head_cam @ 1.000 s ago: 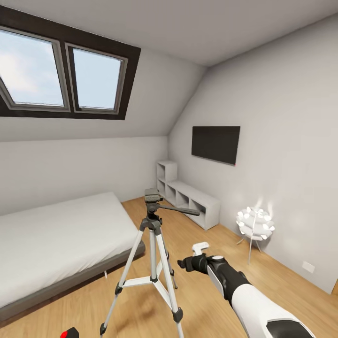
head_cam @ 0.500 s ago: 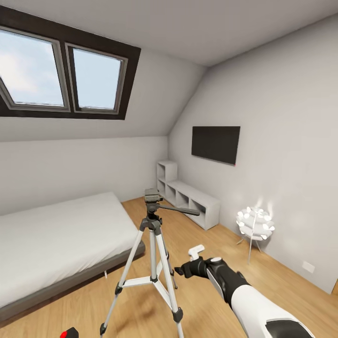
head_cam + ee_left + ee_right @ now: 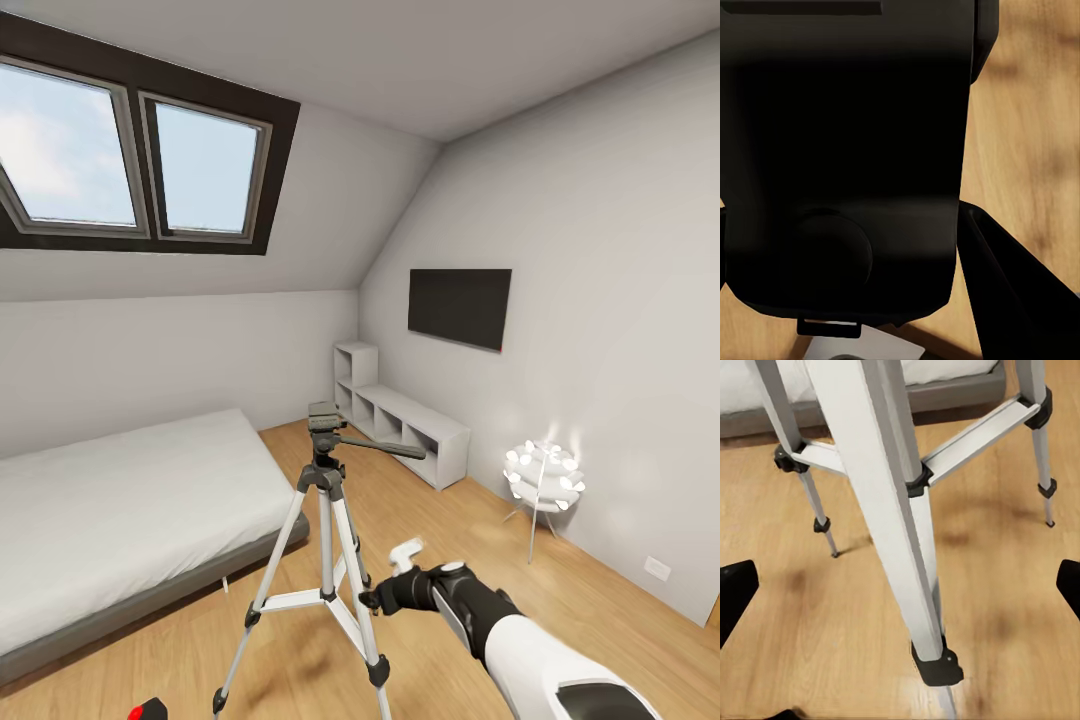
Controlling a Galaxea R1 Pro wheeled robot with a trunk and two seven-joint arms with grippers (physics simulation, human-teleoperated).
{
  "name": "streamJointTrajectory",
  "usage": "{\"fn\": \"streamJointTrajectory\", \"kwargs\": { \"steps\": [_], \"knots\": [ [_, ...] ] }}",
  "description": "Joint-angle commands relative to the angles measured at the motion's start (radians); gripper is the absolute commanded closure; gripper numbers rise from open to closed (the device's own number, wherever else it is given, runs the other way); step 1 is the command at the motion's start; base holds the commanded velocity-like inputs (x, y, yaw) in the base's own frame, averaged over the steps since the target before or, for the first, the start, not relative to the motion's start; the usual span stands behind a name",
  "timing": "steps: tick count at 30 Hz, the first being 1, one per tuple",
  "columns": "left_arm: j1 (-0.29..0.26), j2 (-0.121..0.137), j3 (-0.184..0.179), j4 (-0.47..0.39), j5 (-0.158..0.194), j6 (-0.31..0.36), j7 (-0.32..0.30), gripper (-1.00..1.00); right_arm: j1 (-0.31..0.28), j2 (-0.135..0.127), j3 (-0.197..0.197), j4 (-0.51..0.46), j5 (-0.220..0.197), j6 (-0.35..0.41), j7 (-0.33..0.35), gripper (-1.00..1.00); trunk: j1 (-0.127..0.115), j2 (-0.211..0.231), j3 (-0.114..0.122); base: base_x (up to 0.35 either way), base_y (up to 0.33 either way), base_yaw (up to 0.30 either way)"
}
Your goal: Attach the digital camera to the camera tripod in the bedroom.
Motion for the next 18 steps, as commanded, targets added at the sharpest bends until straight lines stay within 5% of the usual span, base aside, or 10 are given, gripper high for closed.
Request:
{"fn": "streamJointTrajectory", "kwargs": {
  "steps": [1,18],
  "knots": [
    [0.0,0.001,-0.007,-0.003,0.006,0.003,0.006,1.0,0.0,0.001,0.002,0.004,0.003,0.006,0.024,-1.0,0.0,-0.001,0.0,0.0,0.0,0.0],
    [0.0,0.0,-0.008,-0.002,0.006,0.003,0.006,1.0,0.001,-0.003,0.0,0.012,0.007,0.005,0.095,-1.0,0.0,-0.001,0.0,0.0,0.0,0.0]
  ]
}}
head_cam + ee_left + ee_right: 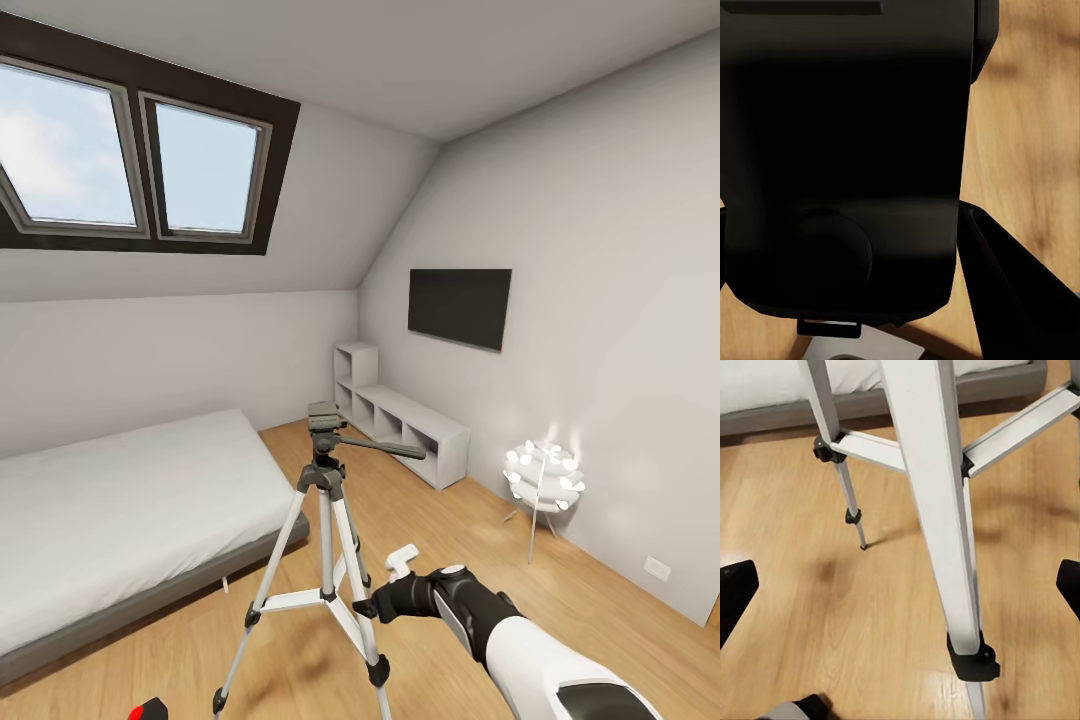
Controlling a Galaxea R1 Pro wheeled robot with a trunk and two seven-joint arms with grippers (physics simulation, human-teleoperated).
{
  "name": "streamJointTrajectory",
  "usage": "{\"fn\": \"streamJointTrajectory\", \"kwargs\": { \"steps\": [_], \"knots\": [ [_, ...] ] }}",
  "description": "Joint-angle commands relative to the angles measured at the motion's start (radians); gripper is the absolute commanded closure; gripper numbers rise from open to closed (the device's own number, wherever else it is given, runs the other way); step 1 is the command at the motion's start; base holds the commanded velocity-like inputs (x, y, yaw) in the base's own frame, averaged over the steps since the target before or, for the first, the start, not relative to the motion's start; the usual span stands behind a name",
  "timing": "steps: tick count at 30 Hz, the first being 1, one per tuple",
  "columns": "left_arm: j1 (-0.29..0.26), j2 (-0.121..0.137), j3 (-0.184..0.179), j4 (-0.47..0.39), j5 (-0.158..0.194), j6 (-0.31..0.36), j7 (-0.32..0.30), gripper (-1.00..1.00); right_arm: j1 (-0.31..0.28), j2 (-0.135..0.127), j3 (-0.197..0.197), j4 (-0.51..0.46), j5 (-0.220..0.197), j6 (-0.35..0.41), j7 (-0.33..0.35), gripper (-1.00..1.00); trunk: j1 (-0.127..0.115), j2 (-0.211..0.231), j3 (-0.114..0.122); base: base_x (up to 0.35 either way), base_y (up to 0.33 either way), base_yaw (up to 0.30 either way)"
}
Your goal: Attach the digital camera to the camera tripod in the bedroom.
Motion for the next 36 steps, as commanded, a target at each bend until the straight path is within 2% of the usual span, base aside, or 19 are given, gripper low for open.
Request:
{"fn": "streamJointTrajectory", "kwargs": {
  "steps": [1,6,8,12,16,29,36],
  "knots": [
    [0.0,0.001,-0.007,-0.003,0.006,0.003,0.006,1.0,0.0,0.0,0.001,-0.002,0.001,0.006,0.001,-1.0,0.0,-0.001,0.0,0.0,0.0,0.0],
    [0.0,0.001,-0.007,-0.003,0.005,0.003,0.006,1.0,0.0,0.004,-0.001,0.0,-0.005,-0.013,-0.019,-1.0,0.0,-0.001,0.0,0.0,0.0,0.0],
    [0.0,0.001,-0.008,-0.003,0.005,0.003,0.006,1.0,0.0,0.006,-0.002,0.001,-0.008,-0.035,-0.041,-1.0,0.0,-0.001,0.0,0.034,0.0,0.0],
    [0.0,0.001,-0.008,-0.003,0.005,0.001,0.006,1.0,0.0,0.008,-0.004,0.022,-0.013,-0.122,-0.126,-1.0,0.0,-0.001,0.0,0.194,0.0,0.0],
    [0.0,0.001,-0.007,-0.003,0.005,0.0,0.006,1.0,0.0,0.009,-0.005,0.043,-0.013,-0.155,-0.152,-1.0,0.0,-0.001,0.0,0.104,0.0,0.0],
    [0.0,0.001,-0.007,-0.003,0.005,0.001,0.006,1.0,0.0,0.009,-0.003,0.081,-0.01,-0.169,-0.144,-1.0,0.0,-0.001,0.0,0.013,0.0,0.0],
    [0.0,0.001,-0.007,-0.003,0.005,0.002,0.006,1.0,0.0,0.019,0.0,0.108,-0.005,-0.168,-0.1,-1.0,0.0,-0.001,0.0,0.0,0.0,0.0]
  ]
}}
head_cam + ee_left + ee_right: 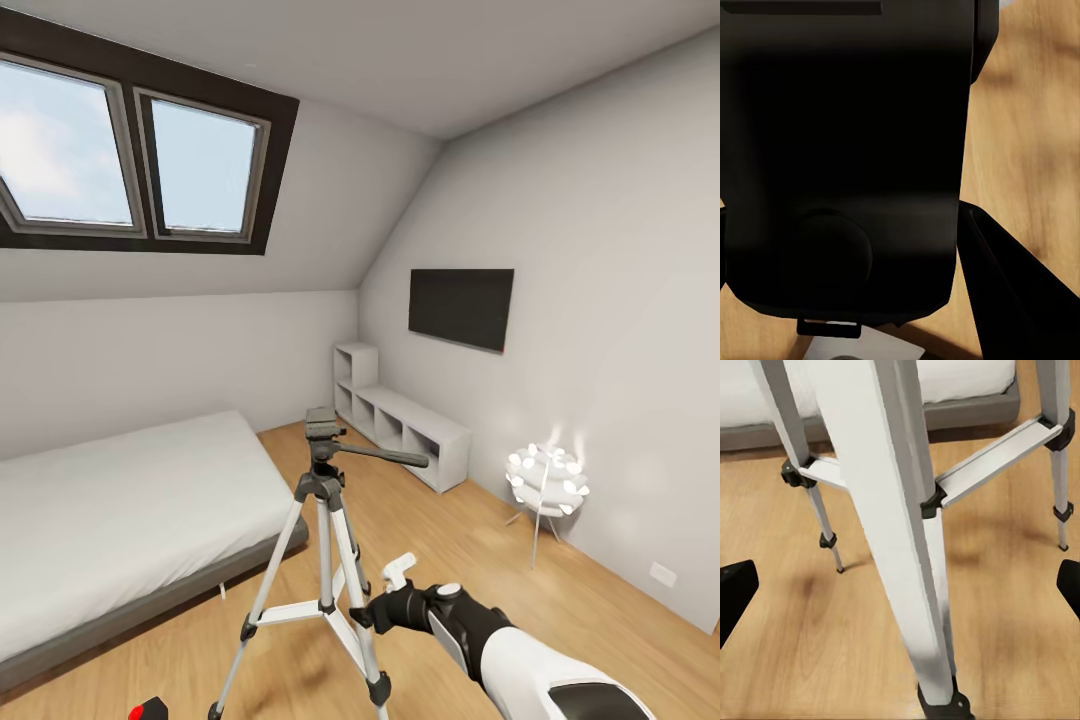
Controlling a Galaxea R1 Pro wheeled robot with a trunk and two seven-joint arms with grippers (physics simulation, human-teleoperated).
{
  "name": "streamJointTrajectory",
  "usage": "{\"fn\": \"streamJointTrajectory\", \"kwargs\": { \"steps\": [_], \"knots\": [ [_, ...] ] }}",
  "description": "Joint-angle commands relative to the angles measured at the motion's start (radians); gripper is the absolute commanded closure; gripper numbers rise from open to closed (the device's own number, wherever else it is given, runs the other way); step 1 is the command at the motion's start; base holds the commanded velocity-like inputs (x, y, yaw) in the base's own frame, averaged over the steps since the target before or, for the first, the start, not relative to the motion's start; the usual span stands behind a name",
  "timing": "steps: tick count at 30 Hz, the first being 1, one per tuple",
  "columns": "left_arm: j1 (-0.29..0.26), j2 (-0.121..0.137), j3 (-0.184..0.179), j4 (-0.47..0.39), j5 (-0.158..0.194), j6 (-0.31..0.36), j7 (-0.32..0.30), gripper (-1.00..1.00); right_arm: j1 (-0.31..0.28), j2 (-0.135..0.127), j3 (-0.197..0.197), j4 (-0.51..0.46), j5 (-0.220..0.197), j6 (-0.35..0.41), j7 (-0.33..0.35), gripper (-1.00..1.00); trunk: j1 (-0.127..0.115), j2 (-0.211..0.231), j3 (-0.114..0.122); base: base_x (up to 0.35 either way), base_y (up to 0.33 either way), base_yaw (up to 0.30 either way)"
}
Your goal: Attach the digital camera to the camera tripod in the bedroom.
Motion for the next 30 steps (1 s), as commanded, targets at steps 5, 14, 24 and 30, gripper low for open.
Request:
{"fn": "streamJointTrajectory", "kwargs": {
  "steps": [5,14,24,30],
  "knots": [
    [0.0,0.001,-0.007,-0.002,0.006,0.004,0.006,1.0,0.0,0.004,0.001,0.001,0.005,0.003,0.023,-1.0,0.0,-0.001,0.0,0.0,0.0,0.0],
    [0.0,0.001,-0.006,-0.002,0.006,0.004,0.006,1.0,0.0,0.008,0.0,0.001,0.007,-0.037,0.005,-1.0,0.0,-0.001,0.0,0.0,0.0,0.0],
    [0.0,0.001,-0.006,-0.002,0.006,0.003,0.006,1.0,0.0,0.008,-0.001,0.0,0.001,-0.125,-0.09,-1.0,0.0,-0.001,0.0,0.0,0.0,0.0],
    [0.0,0.002,-0.006,-0.002,0.006,0.003,0.006,1.0,0.0,0.008,-0.001,0.0,0.0,-0.144,-0.095,-1.0,0.0,-0.001,0.0,0.0,0.0,0.0]
  ]
}}
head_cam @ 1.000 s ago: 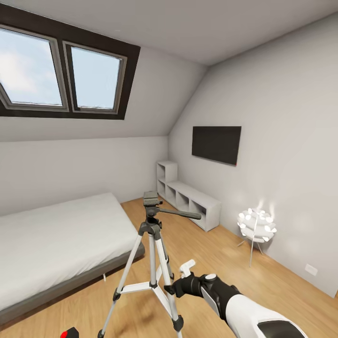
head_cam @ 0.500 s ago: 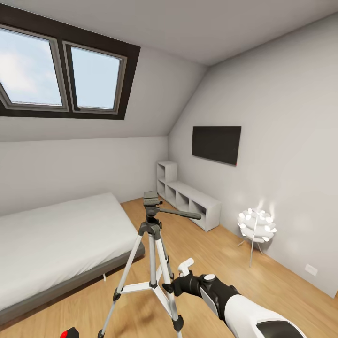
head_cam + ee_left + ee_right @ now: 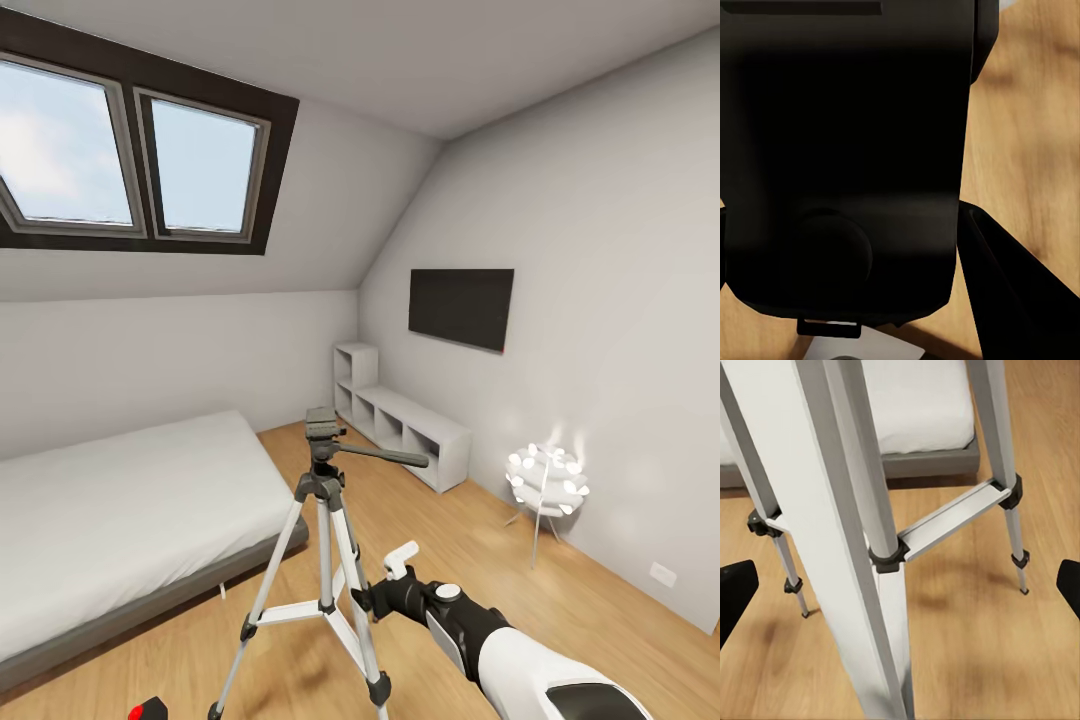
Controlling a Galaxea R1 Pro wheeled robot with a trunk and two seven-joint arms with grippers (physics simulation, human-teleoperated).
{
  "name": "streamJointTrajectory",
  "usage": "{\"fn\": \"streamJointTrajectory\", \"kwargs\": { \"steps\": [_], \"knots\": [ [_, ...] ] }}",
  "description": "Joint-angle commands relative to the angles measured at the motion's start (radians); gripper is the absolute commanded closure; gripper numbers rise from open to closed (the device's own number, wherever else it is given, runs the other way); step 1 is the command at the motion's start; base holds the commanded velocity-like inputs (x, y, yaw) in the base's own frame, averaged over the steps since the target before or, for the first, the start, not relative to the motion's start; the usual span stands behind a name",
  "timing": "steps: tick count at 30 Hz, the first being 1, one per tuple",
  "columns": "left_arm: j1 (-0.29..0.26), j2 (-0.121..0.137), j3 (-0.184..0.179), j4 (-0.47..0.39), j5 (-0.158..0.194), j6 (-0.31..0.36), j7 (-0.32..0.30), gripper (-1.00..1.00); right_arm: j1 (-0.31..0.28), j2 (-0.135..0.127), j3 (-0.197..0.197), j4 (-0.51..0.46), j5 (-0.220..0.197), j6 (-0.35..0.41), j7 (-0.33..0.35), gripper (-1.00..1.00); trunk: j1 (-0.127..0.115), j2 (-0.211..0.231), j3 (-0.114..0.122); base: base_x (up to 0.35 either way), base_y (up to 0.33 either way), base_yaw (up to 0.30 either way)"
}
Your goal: Attach the digital camera to the camera tripod in the bedroom.
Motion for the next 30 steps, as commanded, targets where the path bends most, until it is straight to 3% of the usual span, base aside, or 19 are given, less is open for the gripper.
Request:
{"fn": "streamJointTrajectory", "kwargs": {
  "steps": [1,30],
  "knots": [
    [0.0,0.001,-0.007,-0.002,0.006,0.003,0.006,1.0,0.0,0.0,0.001,0.001,0.007,-0.006,-0.001,-1.0,0.0,-0.001,0.0,0.0,0.0,0.0],
    [0.002,0.002,-0.001,-0.001,0.012,0.0,0.003,1.0,0.0,0.0,0.005,-0.003,0.016,-0.008,0.011,-1.0,0.0,-0.001,0.0,0.0,0.0,0.0]
  ]
}}
